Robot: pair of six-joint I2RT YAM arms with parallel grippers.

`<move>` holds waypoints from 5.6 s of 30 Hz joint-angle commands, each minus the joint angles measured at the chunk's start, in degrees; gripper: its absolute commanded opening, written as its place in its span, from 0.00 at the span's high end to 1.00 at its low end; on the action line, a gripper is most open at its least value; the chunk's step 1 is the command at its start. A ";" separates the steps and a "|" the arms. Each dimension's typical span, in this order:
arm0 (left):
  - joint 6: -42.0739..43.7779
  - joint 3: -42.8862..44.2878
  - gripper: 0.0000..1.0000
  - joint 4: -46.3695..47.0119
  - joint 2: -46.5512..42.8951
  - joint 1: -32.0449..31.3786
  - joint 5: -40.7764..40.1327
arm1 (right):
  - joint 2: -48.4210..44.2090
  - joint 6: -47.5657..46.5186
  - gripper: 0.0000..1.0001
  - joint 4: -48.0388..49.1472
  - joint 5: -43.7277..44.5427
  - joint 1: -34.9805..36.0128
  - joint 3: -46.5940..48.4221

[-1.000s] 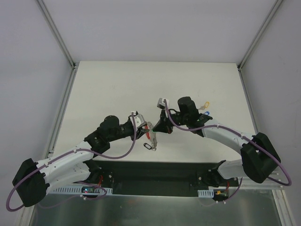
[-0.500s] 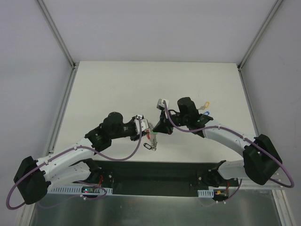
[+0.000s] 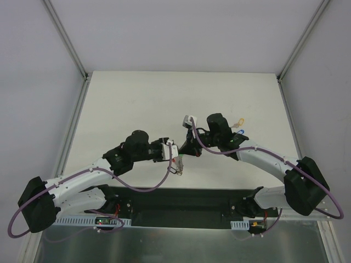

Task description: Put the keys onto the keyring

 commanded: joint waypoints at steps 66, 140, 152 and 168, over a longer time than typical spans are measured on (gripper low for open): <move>-3.89 -2.17 1.00 7.48 -5.56 -4.13 -2.09 | -1.72 0.04 0.66 7.51 -7.73 -5.15 -1.73; -8.90 -4.01 1.00 13.19 -9.60 -4.05 -1.64 | -2.77 -0.40 0.84 4.45 -2.03 -4.54 -1.38; -10.83 -5.42 1.00 14.94 -9.25 -4.04 -5.24 | -9.18 -1.01 0.62 9.61 1.06 -5.16 -6.46; -21.73 -11.48 1.00 30.15 -9.69 0.08 -1.03 | -7.61 4.52 0.59 25.71 -4.49 -4.28 -9.82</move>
